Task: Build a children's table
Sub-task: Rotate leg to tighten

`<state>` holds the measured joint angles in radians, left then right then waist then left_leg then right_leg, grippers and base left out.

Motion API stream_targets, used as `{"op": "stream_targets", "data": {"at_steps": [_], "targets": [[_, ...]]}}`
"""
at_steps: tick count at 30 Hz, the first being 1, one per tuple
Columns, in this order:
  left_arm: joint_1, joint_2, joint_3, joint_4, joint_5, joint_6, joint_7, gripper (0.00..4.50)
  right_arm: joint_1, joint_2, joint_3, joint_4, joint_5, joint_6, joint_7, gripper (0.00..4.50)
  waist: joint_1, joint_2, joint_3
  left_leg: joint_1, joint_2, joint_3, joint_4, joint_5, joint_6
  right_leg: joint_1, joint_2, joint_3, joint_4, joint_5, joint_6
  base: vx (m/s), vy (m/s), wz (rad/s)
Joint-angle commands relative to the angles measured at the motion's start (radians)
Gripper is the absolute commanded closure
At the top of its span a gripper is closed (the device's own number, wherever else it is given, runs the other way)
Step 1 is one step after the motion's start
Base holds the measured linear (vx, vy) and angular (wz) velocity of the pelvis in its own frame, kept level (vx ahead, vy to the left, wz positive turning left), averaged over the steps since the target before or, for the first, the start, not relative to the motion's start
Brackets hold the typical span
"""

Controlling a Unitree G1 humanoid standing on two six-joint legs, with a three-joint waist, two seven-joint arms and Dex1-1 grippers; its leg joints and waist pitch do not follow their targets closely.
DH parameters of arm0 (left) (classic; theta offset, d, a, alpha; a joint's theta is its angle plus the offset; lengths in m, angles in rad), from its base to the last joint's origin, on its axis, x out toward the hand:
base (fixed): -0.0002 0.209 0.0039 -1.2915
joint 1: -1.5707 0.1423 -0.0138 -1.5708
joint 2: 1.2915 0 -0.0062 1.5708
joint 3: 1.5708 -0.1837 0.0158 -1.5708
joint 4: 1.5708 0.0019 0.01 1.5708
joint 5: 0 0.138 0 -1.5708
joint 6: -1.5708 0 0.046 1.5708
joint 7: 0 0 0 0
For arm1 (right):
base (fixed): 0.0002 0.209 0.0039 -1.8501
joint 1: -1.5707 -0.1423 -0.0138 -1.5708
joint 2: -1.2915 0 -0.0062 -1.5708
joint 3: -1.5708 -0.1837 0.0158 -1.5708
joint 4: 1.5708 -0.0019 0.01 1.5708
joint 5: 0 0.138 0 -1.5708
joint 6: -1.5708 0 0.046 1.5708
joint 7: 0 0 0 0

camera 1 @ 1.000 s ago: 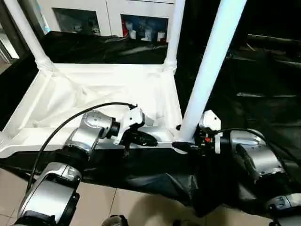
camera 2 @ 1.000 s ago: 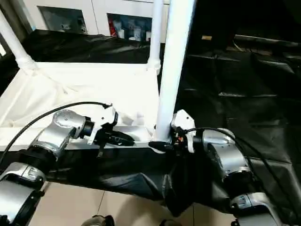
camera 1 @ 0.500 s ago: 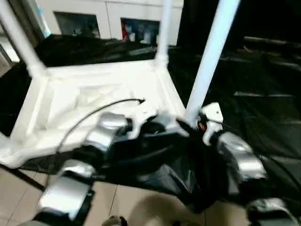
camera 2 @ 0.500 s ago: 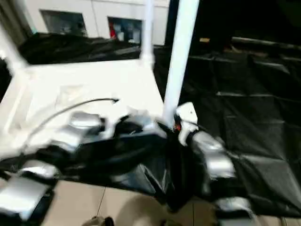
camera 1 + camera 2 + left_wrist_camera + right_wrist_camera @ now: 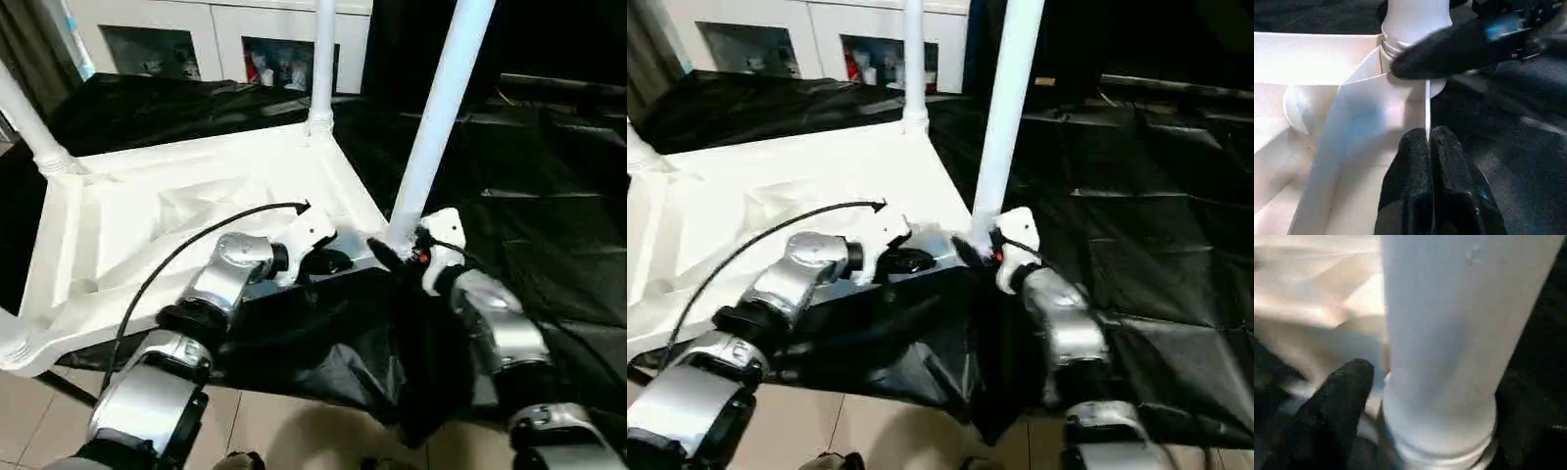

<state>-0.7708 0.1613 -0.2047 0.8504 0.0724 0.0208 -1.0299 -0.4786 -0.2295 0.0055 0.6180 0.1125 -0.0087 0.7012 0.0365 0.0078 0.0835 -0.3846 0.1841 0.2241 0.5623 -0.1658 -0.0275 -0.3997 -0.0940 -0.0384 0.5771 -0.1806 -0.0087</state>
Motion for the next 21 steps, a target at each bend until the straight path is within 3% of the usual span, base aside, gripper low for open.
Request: {"op": "stream_targets", "data": {"at_steps": [1, 3, 6, 8, 9, 10, 16, 21], "targets": [[0.022, -0.009, -0.045, -0.026, -0.030, -0.033, -0.116, 4.50, 0.026, 0.006, 0.128, -0.028, 0.014, 0.026, 0.201, 0.60, 0.009, -0.009, -0.061, 0.016, 0.051, -0.031, -0.063, -0.214, 0.091, 0.040, -0.056, 0.031, -0.059, -0.133, -0.241, 0.000, 0.000, 0.00], [0.037, 0.043, -0.054, -0.053, -0.044, -0.033, -0.230, 4.50, 0.046, -0.070, 0.166, -0.079, 0.034, 0.040, 0.366, 0.60, 0.012, -0.009, -0.061, 0.015, 0.054, -0.027, -0.058, -0.175, 0.116, 0.041, -0.052, 0.028, -0.050, -0.075, -0.262, 0.000, 0.000, 0.00], [0.048, 0.086, -0.059, -0.075, -0.059, -0.023, -0.323, 4.50, 0.045, -0.113, 0.172, -0.090, 0.037, 0.036, 0.444, 0.60, 0.017, -0.008, -0.066, 0.017, 0.055, -0.023, -0.049, -0.125, 0.138, 0.041, -0.050, 0.027, -0.034, 0.024, -0.305, 0.000, 0.000, 0.00], [0.052, 0.101, -0.060, -0.083, -0.065, -0.018, -0.352, 4.50, 0.041, -0.125, 0.170, -0.090, 0.042, 0.040, 0.470, 0.60, 0.020, -0.006, -0.066, 0.021, 0.058, -0.022, -0.049, -0.124, 0.140, 0.039, -0.051, 0.027, -0.032, 0.034, -0.315, 0.000, 0.000, 0.00], [0.052, 0.101, -0.060, -0.083, -0.065, -0.018, -0.352, 4.50, 0.041, -0.125, 0.170, -0.090, 0.042, 0.040, 0.470, 0.60, 0.020, -0.005, -0.066, 0.022, 0.058, -0.021, -0.049, -0.128, 0.138, 0.038, -0.050, 0.027, -0.032, 0.031, -0.317, 0.000, 0.000, 0.00], [0.056, 0.120, -0.061, -0.094, -0.072, -0.010, -0.384, 4.50, 0.032, -0.141, 0.167, -0.086, 0.046, 0.042, 0.510, 0.60, 0.022, -0.011, -0.065, 0.025, 0.059, -0.020, -0.050, -0.135, 0.134, 0.037, -0.048, 0.027, -0.033, 0.023, -0.319, 0.000, 0.000, 0.00], [0.064, 0.152, -0.050, -0.110, -0.082, 0.005, -0.418, 4.50, 0.004, -0.171, 0.187, -0.064, 0.041, 0.042, 0.578, 1.07, 0.027, -0.012, -0.059, 0.028, 0.061, -0.021, -0.055, -0.180, 0.100, 0.033, -0.052, 0.029, -0.041, -0.086, -0.300, 0.000, 0.000, 0.00], [0.072, 0.151, -0.046, -0.119, -0.089, 0.011, -0.409, 4.50, -0.009, -0.166, 0.196, -0.041, 0.028, 0.035, 0.592, 1.55, 0.027, -0.017, -0.061, 0.025, 0.058, -0.020, -0.052, -0.154, 0.101, 0.035, -0.053, 0.030, -0.037, -0.072, -0.295, 0.000, 0.000, 0.00]]}}
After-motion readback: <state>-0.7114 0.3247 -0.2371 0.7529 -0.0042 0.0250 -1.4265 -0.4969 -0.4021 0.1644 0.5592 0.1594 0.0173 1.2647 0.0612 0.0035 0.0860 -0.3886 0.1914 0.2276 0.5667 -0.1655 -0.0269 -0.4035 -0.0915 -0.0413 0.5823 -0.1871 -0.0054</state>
